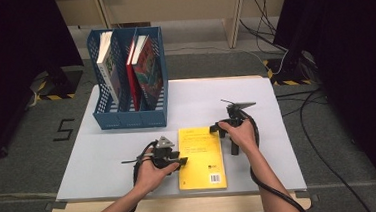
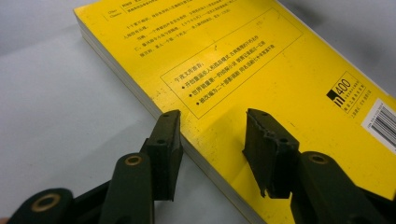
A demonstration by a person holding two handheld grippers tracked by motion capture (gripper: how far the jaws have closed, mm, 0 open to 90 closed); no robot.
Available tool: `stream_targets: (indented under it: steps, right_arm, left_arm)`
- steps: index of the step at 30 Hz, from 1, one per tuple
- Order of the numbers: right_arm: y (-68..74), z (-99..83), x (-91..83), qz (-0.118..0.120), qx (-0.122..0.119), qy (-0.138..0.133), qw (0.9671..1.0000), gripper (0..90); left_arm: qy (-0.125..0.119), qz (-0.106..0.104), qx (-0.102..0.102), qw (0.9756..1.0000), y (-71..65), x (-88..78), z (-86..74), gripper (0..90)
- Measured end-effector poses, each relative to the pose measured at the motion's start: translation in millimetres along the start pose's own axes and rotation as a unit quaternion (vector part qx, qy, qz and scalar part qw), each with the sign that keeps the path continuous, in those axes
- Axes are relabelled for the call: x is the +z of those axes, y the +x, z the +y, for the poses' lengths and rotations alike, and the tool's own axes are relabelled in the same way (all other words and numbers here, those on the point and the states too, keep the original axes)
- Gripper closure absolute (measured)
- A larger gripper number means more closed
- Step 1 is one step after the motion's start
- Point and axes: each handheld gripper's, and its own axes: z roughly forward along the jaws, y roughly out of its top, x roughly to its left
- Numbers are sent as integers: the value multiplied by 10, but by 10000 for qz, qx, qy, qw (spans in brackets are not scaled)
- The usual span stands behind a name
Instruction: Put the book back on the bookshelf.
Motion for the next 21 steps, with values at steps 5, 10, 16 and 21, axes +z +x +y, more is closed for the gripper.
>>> stream_targets:
  steps: [5,10,16,21]
  right_arm:
    - [-1,-10,-6,-25,17,36,10000,578]
    - [4,-27,-17,-24,-6,5,10000,578]
    - [0,-31,-18,-38,100,81,9999,577]
    - [-6,-37,-10,-50,120,77,9999,578]
  left_arm:
    - [-40,19,-46,10000,-2,0,-8,560]
    - [-16,23,-40,10000,-2,-1,-2,564]
    - [-1,23,-59,10000,-3,-1,2,565]
    - [12,39,-47,10000,-6,-1,6,565]
